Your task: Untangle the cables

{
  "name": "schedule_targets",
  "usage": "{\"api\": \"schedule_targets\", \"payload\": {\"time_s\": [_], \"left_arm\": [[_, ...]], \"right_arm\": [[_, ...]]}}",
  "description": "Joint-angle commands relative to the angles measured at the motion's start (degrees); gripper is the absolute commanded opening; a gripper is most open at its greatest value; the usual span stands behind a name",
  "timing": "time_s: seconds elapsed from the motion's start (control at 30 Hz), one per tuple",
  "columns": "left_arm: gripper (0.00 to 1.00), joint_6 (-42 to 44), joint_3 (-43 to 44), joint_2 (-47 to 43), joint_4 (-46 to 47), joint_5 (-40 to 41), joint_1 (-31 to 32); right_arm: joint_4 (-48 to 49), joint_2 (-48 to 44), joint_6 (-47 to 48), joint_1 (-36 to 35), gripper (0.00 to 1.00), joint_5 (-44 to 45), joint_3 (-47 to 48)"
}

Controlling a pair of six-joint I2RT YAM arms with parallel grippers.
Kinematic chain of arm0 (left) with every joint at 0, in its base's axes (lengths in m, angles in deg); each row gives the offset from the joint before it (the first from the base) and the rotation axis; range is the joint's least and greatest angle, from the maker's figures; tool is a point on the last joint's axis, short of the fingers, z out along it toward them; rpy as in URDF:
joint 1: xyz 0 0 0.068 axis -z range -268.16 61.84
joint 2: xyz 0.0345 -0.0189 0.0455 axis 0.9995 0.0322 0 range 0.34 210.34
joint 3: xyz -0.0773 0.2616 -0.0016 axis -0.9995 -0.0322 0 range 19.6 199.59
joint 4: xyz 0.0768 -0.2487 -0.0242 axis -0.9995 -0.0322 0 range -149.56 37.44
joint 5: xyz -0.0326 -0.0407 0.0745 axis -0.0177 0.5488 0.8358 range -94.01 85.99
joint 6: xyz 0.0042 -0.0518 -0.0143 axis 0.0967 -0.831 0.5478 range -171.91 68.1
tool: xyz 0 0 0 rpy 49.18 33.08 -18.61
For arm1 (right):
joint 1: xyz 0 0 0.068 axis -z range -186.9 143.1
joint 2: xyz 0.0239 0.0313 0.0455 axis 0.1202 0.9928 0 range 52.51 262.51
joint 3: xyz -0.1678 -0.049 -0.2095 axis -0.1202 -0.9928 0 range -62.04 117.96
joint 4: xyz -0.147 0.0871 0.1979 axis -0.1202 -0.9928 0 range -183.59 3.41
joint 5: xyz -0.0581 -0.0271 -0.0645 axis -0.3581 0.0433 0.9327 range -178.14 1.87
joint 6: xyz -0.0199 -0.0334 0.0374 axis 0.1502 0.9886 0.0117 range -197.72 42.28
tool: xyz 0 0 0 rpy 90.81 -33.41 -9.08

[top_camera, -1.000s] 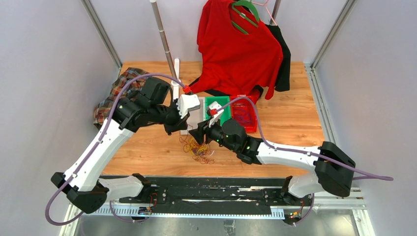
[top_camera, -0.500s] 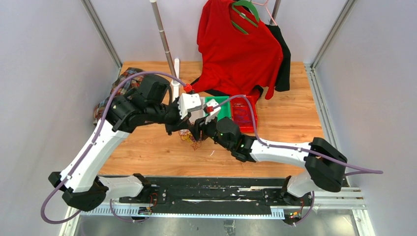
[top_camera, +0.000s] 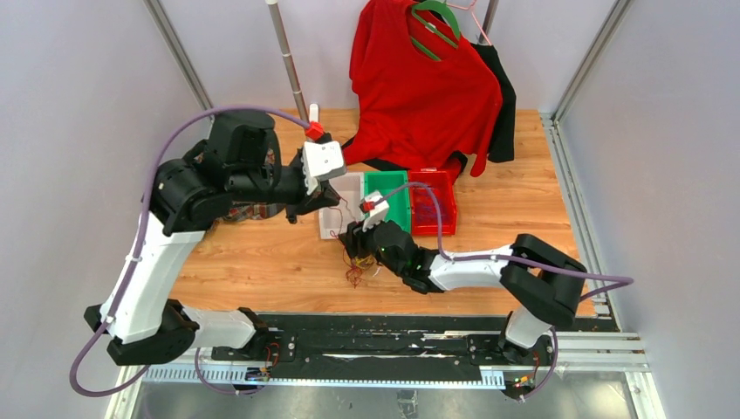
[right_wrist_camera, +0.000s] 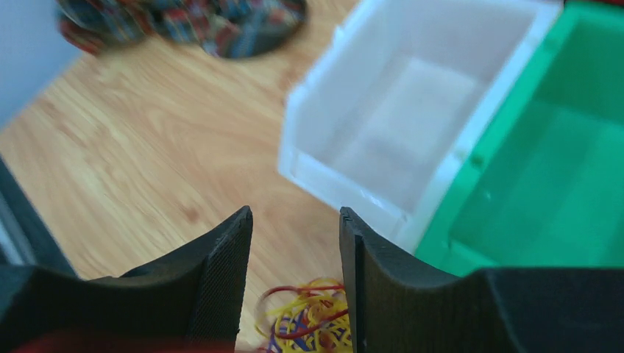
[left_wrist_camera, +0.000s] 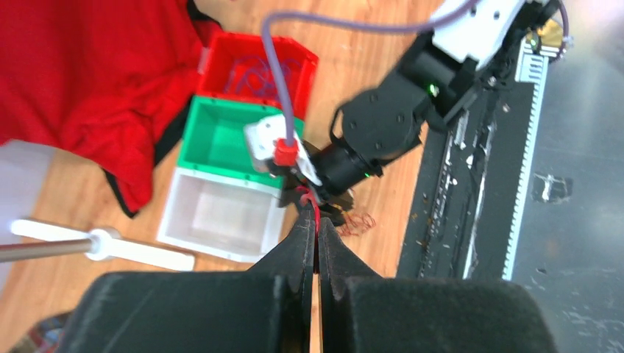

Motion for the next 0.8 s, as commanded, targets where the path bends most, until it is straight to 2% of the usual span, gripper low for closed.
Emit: {"api": "schedule_targets", "payload": {"time_s": [0.0, 0.3, 0.43, 0.63, 0.77], "left_arm": [[0.01, 1.2, 7.9, 1.2, -0.7, 1.8, 0.6], [0.01, 8.5, 24.9, 5.9, -0.5, 13.2, 0.6], [0.01, 12.0, 33.6, 9.2, 1.5, 21.4, 0.6], [0.0, 16.9, 29.5, 5.9, 15.8, 29.3, 0.6], [0.0, 18.3, 29.0, 5.0, 20.7, 31.3, 0.6]], "right_arm": [[4.6, 2.9, -4.0, 0.1, 0.47, 4.6, -4.9], [5.0, 3.3, -6.4, 0.3, 0.47, 7.5, -9.9], [5.0, 3.0, -7.4, 0.3, 0.47, 7.9, -11.3], [5.8, 2.2, -8.1, 0.3, 0.5, 8.4, -12.8], [6.0, 1.6, -7.9, 0.2, 0.5, 8.5, -13.5]]}}
